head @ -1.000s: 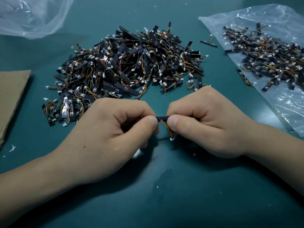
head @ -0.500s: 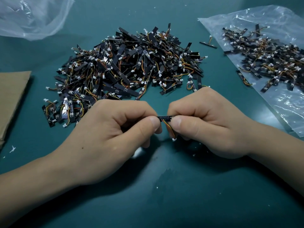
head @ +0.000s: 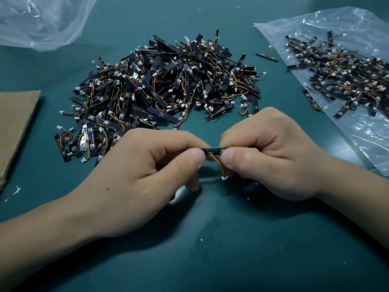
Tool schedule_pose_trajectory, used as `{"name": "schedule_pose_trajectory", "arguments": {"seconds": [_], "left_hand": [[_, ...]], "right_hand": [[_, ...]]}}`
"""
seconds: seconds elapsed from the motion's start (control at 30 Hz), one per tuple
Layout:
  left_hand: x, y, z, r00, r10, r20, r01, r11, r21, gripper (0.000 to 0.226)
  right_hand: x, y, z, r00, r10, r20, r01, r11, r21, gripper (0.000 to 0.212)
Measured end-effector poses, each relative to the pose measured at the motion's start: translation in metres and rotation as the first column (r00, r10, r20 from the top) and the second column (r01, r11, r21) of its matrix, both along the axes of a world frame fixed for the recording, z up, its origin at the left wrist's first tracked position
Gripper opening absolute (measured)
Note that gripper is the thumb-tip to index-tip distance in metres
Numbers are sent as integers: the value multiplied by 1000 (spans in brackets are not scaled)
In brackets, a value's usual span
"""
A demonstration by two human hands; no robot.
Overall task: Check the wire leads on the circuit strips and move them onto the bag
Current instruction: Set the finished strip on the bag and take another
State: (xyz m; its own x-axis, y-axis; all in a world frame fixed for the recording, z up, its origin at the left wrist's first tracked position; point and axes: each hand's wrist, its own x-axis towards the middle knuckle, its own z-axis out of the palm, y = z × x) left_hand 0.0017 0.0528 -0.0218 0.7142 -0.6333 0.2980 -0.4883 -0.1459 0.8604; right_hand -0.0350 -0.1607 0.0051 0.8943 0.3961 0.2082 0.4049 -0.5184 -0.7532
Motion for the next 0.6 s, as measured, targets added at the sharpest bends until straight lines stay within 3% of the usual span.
{"name": "schedule_pose_trajectory", "arguments": {"seconds": [0.2, 0.6], "left_hand": [[1, 1, -1, 999, -3, 40, 1, 999, 40, 24], [-3, 0, 6, 995, -51, 91, 41, 994, 106, 22]], "right_hand": [[-1, 0, 2, 995, 24, -92, -25, 1000, -14, 27], [1, -1, 4, 986, 92, -137, -100, 993, -55, 22]]}}
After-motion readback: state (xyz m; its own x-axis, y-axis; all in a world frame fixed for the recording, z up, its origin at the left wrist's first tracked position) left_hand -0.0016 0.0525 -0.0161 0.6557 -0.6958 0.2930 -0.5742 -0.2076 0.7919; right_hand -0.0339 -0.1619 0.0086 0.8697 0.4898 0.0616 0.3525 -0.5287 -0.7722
